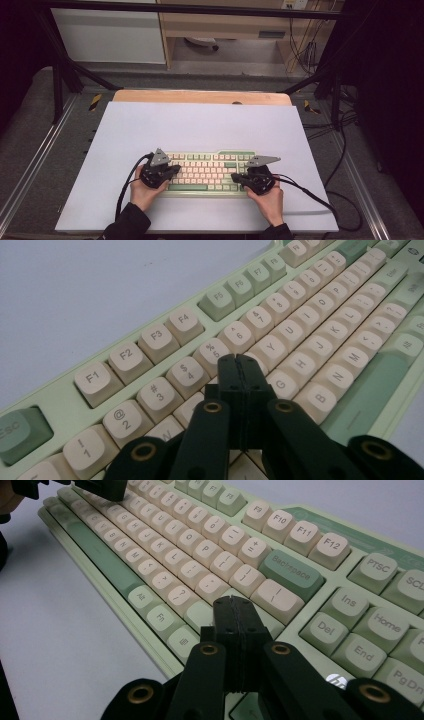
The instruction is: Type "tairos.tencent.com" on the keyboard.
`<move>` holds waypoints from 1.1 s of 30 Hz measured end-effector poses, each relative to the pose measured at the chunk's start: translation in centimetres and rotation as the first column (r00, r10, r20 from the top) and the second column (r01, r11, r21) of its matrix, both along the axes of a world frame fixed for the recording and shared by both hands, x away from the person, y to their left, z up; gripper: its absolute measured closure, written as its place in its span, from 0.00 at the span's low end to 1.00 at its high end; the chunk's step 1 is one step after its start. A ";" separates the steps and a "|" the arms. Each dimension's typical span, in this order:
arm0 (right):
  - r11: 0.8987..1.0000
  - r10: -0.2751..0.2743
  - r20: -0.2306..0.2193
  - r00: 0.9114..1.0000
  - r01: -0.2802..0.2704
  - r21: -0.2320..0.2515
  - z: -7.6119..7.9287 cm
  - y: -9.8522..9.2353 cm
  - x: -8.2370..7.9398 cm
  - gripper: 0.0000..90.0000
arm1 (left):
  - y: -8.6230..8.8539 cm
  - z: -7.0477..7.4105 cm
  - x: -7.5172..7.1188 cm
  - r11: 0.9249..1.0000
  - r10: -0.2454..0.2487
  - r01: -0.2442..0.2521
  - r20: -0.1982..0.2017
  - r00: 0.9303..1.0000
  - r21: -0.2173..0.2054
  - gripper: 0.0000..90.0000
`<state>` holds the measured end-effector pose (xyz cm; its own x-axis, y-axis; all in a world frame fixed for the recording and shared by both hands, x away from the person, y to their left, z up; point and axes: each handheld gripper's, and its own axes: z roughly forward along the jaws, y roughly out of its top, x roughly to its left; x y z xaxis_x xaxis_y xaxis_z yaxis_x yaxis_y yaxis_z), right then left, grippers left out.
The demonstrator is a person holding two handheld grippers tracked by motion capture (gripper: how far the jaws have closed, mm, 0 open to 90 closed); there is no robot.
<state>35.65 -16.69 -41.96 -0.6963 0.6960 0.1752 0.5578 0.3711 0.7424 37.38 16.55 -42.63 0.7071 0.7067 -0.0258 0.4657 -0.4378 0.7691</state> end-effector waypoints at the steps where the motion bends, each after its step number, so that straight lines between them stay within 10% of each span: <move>1: 1.000 0.000 0.003 1.000 0.000 0.001 0.0 0.0 0.0 1.00 | 0.1 0.0 -0.1 1.000 -0.003 0.003 -0.001 1.000 -0.001 1.00; 33: 1.000 0.014 0.002 1.000 -0.014 0.024 0.4 0.5 0.1 1.00 | 4.1 0.5 -2.5 0.999 0.021 -0.022 -0.011 1.000 -0.042 1.00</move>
